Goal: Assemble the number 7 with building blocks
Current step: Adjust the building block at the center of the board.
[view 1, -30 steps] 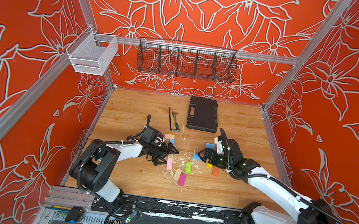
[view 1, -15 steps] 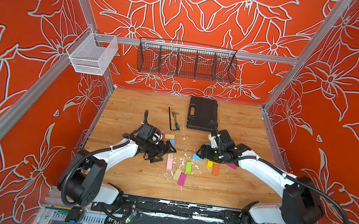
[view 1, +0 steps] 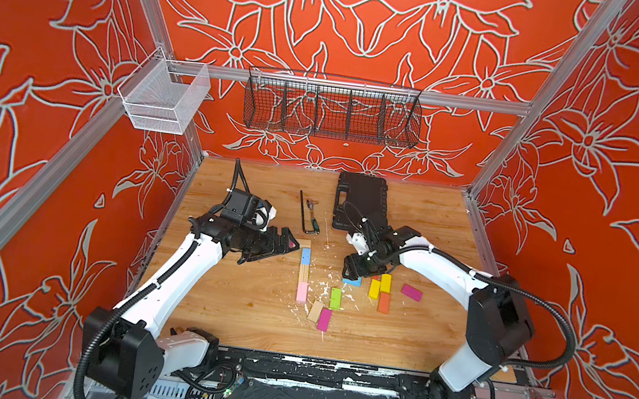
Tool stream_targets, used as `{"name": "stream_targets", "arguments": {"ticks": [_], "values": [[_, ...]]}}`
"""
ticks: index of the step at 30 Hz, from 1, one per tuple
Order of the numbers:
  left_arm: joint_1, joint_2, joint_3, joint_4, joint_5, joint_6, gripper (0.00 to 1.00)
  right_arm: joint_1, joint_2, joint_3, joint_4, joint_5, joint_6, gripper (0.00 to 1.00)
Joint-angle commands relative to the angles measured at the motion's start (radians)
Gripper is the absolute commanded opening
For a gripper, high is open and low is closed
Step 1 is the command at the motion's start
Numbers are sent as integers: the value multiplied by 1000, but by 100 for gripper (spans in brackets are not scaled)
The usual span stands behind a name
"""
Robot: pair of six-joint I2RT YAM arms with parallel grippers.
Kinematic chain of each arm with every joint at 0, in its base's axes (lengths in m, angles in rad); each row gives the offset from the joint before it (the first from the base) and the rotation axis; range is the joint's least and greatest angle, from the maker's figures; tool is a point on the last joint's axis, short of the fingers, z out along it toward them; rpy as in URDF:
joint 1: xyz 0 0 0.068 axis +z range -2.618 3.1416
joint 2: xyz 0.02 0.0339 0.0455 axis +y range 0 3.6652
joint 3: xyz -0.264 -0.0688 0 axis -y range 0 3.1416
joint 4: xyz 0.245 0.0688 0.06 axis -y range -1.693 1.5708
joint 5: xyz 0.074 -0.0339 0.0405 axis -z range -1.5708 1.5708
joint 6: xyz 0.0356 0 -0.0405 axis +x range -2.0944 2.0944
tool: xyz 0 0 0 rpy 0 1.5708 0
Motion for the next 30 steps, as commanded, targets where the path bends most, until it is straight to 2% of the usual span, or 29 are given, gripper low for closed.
{"name": "stream_targets", "arguments": {"ticks": [1,7,16,30], "values": [[27,-17,15,-72,1,78,98,29,31,21,-84,65,-168,68],[60,-34,19,-108,-25,146,98,80,84,21,-74,161,-266,68],[82,-55,7,-126,-59,204,97,89,162,47,-53,278,-316,68],[108,-57,-42,-114,-62,245,98,90,249,119,-75,342,-349,67]]}}
